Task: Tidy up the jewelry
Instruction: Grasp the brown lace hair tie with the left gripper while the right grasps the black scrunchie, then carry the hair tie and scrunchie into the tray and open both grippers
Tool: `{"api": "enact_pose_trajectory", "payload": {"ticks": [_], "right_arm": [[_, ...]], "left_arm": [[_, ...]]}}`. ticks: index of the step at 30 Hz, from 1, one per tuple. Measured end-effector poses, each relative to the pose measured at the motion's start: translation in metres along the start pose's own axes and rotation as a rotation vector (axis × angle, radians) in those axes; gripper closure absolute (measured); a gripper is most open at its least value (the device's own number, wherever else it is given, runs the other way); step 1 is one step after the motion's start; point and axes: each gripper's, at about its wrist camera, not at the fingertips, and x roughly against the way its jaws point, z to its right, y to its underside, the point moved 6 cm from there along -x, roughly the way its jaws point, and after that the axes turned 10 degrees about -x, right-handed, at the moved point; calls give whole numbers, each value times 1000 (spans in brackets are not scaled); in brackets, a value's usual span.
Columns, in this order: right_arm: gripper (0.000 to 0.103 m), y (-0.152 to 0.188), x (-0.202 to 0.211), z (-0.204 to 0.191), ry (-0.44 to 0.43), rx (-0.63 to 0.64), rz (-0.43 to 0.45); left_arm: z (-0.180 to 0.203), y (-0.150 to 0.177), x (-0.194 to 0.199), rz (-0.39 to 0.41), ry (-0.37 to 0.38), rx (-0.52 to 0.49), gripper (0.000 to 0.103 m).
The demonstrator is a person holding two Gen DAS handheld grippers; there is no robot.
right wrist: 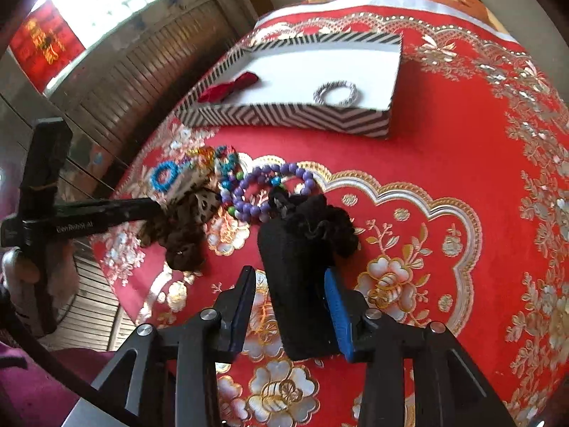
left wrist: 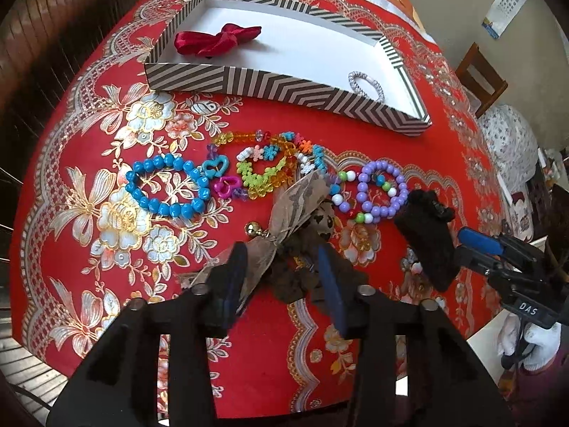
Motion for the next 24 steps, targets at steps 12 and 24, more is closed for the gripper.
{"api": "enact_pose_trajectory", "payload": {"ticks": [12, 24], "right_arm": [[68, -22, -23, -34, 112, 232, 45], [97, -56, 23, 23, -48, -86, 156]], "left_arm": [[0, -1, -20, -26, -37, -6, 74], [-7, -5, -4, 5, -23, -8, 96]]}}
